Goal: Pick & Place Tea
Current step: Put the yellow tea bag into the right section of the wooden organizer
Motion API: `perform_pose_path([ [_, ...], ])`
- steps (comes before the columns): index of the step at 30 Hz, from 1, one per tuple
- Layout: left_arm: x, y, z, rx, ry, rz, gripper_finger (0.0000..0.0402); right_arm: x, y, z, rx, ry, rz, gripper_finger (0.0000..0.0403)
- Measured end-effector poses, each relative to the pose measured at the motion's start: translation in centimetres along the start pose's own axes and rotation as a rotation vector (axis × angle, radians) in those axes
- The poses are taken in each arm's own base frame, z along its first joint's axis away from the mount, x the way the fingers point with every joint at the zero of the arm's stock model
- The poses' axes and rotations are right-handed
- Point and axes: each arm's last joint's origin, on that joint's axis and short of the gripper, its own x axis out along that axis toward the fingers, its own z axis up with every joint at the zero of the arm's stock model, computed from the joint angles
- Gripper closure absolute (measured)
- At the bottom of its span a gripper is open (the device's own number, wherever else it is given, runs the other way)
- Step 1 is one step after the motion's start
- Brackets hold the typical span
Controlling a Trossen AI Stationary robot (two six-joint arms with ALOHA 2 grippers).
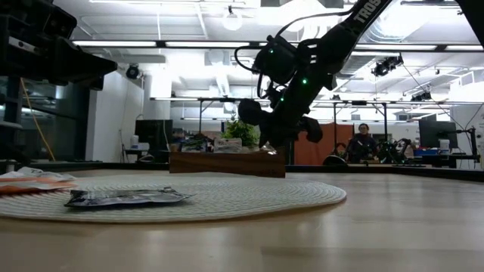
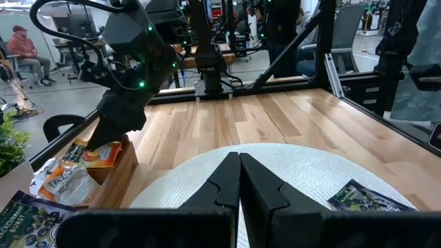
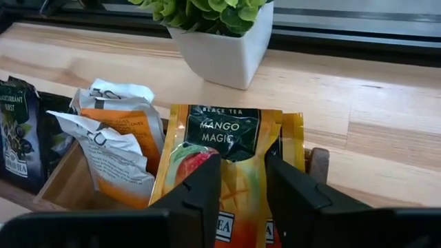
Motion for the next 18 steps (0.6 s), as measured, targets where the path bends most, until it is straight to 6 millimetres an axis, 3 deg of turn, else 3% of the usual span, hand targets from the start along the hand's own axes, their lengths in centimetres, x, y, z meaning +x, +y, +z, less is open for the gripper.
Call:
perform_pose_path([
  [18,0.00,0.00,0.00,0.000,0.000,0.000,0.0401,-0.67,0.05,0.36,-0.038,-0.012,-0.008,0.0290],
])
